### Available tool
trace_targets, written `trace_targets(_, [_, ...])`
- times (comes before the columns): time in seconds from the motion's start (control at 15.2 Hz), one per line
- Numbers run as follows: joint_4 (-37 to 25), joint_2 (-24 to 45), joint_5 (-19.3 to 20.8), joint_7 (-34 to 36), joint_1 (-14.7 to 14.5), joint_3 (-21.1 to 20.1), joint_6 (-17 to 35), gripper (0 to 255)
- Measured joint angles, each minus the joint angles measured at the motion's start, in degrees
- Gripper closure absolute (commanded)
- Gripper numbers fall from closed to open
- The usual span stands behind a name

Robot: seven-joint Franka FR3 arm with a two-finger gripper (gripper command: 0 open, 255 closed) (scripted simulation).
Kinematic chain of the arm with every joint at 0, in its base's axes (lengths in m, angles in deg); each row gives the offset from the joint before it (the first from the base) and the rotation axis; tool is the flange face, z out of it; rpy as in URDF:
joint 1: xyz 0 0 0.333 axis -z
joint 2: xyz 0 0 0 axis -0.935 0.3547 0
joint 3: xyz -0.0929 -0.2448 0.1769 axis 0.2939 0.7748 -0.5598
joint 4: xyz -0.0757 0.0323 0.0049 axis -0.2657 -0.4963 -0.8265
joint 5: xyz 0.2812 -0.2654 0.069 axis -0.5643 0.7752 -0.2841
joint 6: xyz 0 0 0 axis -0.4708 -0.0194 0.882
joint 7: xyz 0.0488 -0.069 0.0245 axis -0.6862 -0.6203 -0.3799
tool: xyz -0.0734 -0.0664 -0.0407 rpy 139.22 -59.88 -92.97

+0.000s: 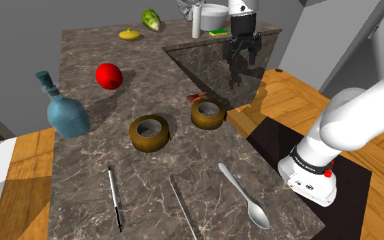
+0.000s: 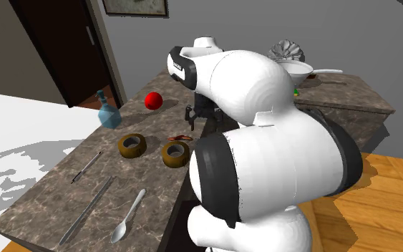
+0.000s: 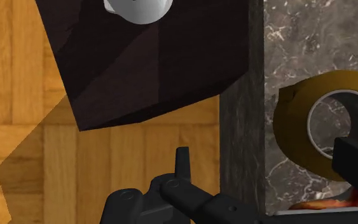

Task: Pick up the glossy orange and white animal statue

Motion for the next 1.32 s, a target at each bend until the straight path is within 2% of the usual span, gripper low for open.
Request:
trace_targets(0.46, [-7.6,15.0,-7.6,8.1,-1.0,-2.0,3.1,0])
trace_targets(0.86, [-16.7,28.1,-13.4,13.8,-1.8,-2.9,4.3,0])
trace_targets(1.32, [-15.0,31.6,-14.3,13.6,-2.2,-3.2,9.0,0])
